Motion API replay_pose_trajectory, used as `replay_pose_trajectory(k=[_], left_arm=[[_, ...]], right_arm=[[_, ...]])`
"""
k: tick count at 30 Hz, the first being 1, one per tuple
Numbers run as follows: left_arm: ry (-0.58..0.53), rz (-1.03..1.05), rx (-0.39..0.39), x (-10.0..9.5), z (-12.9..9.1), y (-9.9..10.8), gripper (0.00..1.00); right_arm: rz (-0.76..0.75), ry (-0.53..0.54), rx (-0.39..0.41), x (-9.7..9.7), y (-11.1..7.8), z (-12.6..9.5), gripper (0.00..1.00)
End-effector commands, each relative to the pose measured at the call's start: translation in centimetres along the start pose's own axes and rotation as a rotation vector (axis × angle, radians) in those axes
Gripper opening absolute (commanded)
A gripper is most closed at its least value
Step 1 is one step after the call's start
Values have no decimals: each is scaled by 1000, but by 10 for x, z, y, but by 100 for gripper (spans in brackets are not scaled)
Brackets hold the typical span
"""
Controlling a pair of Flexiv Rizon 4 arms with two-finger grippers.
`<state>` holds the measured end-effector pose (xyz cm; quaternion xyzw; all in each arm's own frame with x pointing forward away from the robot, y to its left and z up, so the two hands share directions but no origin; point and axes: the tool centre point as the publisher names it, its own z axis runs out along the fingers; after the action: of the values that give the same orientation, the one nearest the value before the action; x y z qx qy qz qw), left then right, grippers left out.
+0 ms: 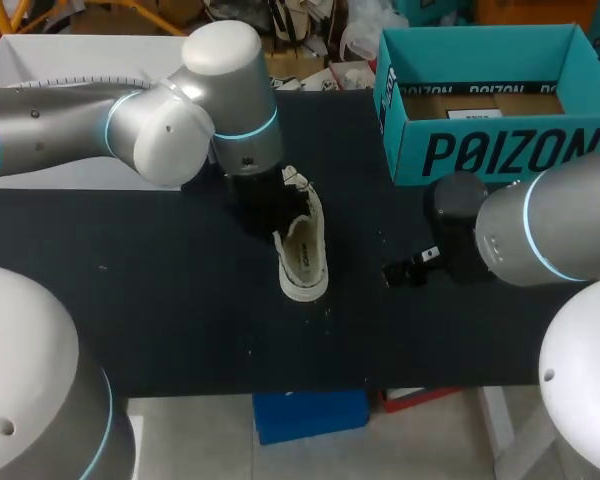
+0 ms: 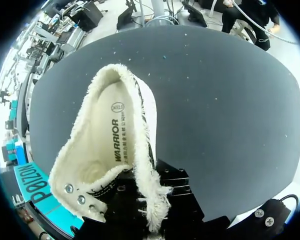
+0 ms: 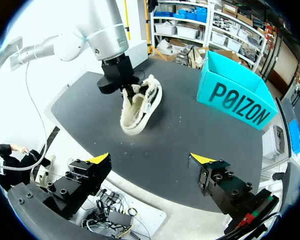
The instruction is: Take the shoe out of the shoebox, open the shoe tongue, remove and reinsert the insole, then place the shoe into the shoebox
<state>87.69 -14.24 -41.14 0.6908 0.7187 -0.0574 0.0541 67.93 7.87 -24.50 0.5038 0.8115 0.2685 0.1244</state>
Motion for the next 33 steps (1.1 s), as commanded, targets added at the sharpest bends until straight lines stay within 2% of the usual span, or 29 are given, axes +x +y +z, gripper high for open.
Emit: replay_pose_trajectory(k=[1, 6, 8, 16, 20, 25, 30, 33], left_arm=[[-13, 11, -12, 3, -20, 1, 0], [-58, 28, -17, 2, -62, -3, 0], [-56, 13, -81, 5, -88, 1, 0], [-141, -6, -196, 10, -159, 16, 0], [-170, 8, -249, 9, -185, 33, 0], [-198, -11, -278, 15, -206, 59, 0], [-249, -57, -274, 21, -233, 78, 0], [-259, -89, -246, 24, -246, 86, 0]], right_arm=[[0, -3, 0, 2, 0, 1, 100], [0, -3, 0, 2, 0, 1, 100], [0, -3, 0, 2, 0, 1, 100], [0, -3, 0, 2, 0, 1, 100], [0, -3, 0, 2, 0, 1, 100], [0, -3, 0, 2, 0, 1, 100], [0, -3, 0, 2, 0, 1, 100], [0, -3, 0, 2, 0, 1, 100]])
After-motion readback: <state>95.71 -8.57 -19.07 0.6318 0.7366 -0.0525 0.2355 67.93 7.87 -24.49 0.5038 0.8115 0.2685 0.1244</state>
